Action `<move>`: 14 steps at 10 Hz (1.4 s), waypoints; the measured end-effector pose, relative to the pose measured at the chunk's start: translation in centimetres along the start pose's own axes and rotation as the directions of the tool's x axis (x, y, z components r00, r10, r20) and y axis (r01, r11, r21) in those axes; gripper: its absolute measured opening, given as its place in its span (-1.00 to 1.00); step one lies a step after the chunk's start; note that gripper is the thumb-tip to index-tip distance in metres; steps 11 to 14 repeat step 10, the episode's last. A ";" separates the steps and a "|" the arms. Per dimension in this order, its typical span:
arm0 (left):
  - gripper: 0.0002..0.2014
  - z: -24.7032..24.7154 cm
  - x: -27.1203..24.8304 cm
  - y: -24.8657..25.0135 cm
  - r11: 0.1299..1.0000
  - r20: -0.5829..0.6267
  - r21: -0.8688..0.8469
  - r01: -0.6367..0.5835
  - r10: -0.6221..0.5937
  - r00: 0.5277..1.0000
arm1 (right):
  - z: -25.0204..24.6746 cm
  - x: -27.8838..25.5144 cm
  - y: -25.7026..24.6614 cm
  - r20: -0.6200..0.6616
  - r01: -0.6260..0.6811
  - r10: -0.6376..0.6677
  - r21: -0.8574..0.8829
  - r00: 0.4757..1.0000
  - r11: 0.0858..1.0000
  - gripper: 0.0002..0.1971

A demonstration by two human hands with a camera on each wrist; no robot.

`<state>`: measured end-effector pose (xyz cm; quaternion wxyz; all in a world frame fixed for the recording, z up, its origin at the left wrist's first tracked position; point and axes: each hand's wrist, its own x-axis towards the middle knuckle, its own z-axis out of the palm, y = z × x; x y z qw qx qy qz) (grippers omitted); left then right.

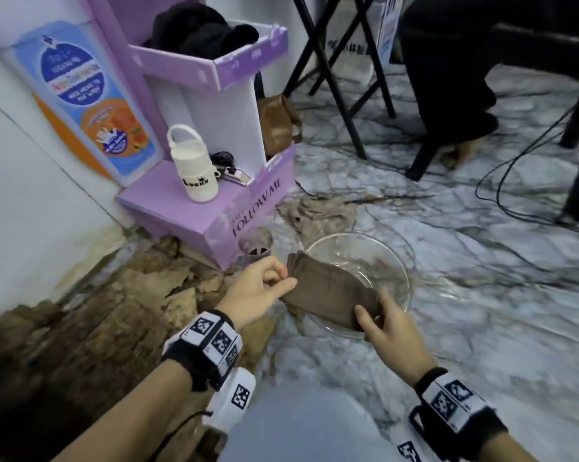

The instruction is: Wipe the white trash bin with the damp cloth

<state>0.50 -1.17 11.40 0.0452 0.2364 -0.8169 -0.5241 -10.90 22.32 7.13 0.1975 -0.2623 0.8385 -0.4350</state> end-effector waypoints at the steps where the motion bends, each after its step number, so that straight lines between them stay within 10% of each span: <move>1: -0.83 3.2 1.1 -2.9 0.999 0.021 -0.010 0.046 -0.045 0.999 | 1.4 -0.6 3.5 -0.044 -0.078 0.076 -0.051 0.996 0.996 -0.86; 6: -0.87 10.5 2.5 -10.0 0.972 -0.149 0.004 0.236 -0.233 0.961 | 4.9 -1.2 9.2 -0.187 -0.423 0.410 -0.033 0.893 0.906 -0.72; 14: -0.73 8.5 -0.4 -11.0 0.947 -0.121 -0.102 0.304 -0.316 0.941 | 4.1 -1.8 8.5 -0.226 -0.442 0.444 0.061 0.867 0.895 -0.63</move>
